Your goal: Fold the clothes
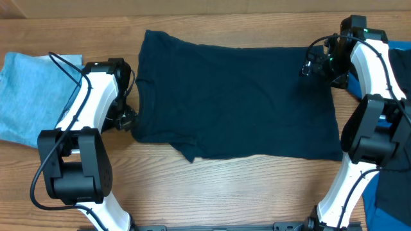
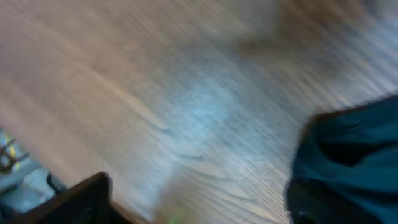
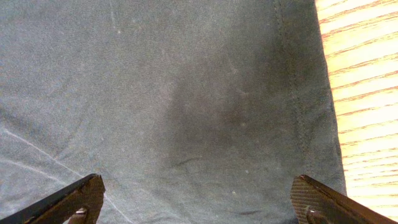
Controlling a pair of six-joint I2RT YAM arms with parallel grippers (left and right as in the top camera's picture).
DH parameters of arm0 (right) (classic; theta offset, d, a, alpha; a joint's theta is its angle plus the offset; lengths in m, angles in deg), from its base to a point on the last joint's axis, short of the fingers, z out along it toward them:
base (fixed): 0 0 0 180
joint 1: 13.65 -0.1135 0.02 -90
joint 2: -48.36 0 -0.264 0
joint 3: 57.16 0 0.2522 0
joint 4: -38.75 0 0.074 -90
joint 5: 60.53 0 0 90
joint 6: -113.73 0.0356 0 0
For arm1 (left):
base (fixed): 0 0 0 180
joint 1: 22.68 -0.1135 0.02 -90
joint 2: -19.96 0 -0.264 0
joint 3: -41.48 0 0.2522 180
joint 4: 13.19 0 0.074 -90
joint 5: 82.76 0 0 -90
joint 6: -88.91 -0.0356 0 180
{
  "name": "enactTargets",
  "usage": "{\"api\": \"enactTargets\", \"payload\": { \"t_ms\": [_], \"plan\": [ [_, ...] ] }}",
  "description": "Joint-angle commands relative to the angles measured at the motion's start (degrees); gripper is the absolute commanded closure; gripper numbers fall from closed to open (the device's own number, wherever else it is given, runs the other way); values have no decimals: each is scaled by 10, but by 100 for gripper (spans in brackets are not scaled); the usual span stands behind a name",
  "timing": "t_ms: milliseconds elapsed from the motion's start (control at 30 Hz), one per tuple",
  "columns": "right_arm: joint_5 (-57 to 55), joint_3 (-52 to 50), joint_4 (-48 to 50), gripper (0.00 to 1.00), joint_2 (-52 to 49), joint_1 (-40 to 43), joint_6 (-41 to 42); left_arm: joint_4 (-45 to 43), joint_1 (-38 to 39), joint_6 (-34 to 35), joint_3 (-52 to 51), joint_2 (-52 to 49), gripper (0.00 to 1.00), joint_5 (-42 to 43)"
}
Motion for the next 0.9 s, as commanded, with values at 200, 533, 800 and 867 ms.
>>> {"api": "enactTargets", "payload": {
  "t_ms": [200,533,800,867],
  "plan": [
    [7,15,1,0,24,4,-5,-157,31,-259,85,15,96,308],
    [14,15,5,0,24,4,-4,-223,37,-257,83,14,94,305],
    [-68,15,120,96,22,-117,-11,-244,37,-249,72,12,70,268],
    [-133,15,168,96,13,-166,-11,-249,37,-230,72,9,80,267]
  ]
}}
